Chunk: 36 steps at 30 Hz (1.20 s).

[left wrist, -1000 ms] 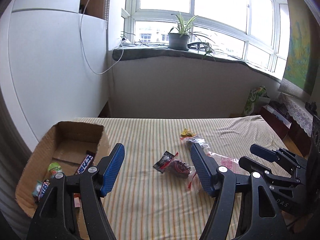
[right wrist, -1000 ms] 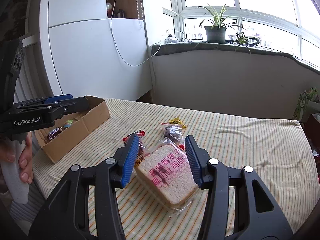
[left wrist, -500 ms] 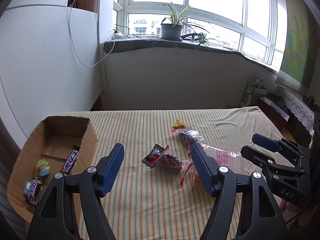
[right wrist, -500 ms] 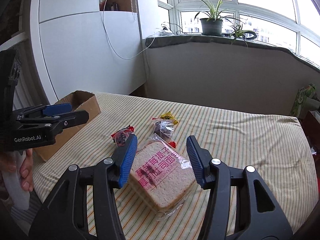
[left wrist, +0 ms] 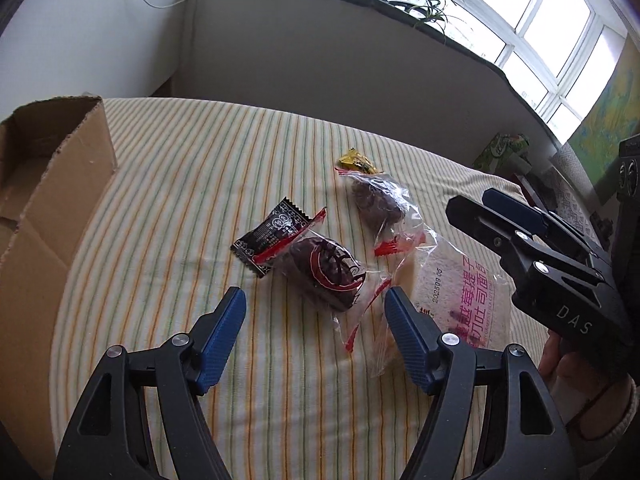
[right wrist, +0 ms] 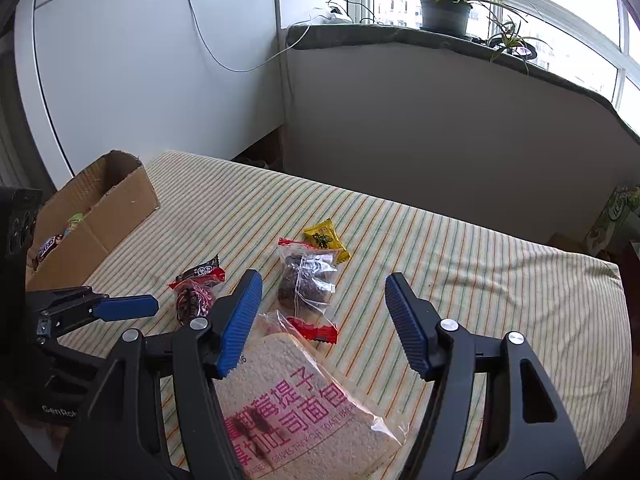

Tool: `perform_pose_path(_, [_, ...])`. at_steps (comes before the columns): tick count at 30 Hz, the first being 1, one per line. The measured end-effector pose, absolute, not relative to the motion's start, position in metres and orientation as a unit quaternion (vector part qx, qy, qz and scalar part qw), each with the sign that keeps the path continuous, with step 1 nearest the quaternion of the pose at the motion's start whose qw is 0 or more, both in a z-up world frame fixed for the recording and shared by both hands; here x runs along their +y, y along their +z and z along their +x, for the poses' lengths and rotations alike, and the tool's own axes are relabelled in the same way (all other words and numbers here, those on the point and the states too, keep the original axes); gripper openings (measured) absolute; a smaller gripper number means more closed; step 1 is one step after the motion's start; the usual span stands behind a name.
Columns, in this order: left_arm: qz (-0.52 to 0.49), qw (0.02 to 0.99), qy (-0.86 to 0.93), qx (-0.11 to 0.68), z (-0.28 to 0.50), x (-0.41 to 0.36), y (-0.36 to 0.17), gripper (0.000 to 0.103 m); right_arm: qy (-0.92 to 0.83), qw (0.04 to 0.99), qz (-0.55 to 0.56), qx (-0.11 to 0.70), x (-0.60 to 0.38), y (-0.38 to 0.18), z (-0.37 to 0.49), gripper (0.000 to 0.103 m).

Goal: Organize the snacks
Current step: 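Grasp the red-wrapped round pastry with the left gripper while the right gripper grasps the clear bag of brown food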

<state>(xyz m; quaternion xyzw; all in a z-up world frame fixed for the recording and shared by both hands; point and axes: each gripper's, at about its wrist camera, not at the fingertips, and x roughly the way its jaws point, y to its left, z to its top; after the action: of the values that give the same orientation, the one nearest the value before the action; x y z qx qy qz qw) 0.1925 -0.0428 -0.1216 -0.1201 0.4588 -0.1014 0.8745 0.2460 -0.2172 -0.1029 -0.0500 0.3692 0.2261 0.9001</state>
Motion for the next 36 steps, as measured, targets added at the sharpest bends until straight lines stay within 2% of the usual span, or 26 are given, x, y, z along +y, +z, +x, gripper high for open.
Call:
perform_pose_path(1, [-0.122, 0.873, -0.104, 0.461, 0.193, -0.045, -0.122, 0.072, 0.229, 0.899, -0.053, 0.371, -0.214, -0.103, 0.250, 0.068])
perform_pose_path(2, [-0.125, 0.871, -0.106, 0.463, 0.194, -0.046, -0.123, 0.072, 0.232, 0.896, -0.056, 0.376, -0.211, -0.103, 0.254, 0.075])
perform_pose_path(4, [-0.130, 0.868, -0.105, 0.468, 0.197, -0.049, -0.124, 0.072, 0.238, 0.890, -0.064, 0.383, -0.204, -0.106, 0.261, 0.080])
perform_pose_path(12, [-0.150, 0.861, -0.100, 0.476, 0.209, -0.048, -0.127, 0.069, 0.261, 0.857, -0.069, 0.440, -0.193, -0.128, 0.285, 0.080])
perform_pose_path(16, [-0.154, 0.860, -0.103, 0.475, 0.209, -0.051, -0.128, 0.057, 0.259, 0.847, -0.049, 0.461, -0.198, -0.142, 0.294, 0.080])
perform_pose_path(18, [-0.153, 0.862, -0.103, 0.472, 0.208, -0.053, -0.129, 0.056, 0.264, 0.845, -0.043, 0.464, -0.199, -0.145, 0.294, 0.068])
perform_pose_path(19, [-0.154, 0.863, -0.103, 0.471, 0.210, -0.055, -0.128, 0.056, 0.268, 0.843, -0.041, 0.465, -0.199, -0.146, 0.293, 0.050])
perform_pose_path(20, [-0.156, 0.863, -0.103, 0.469, 0.210, -0.055, -0.129, 0.056, 0.272, 0.841, -0.039, 0.465, -0.199, -0.147, 0.293, 0.042])
perform_pose_path(25, [-0.160, 0.868, -0.104, 0.459, 0.206, -0.053, -0.130, 0.041, 0.273, 0.846, -0.038, 0.457, -0.199, -0.145, 0.290, 0.041])
perform_pose_path(36, [-0.163, 0.869, -0.104, 0.455, 0.203, -0.046, -0.130, 0.038, 0.267, 0.852, -0.031, 0.449, -0.207, -0.141, 0.287, 0.041])
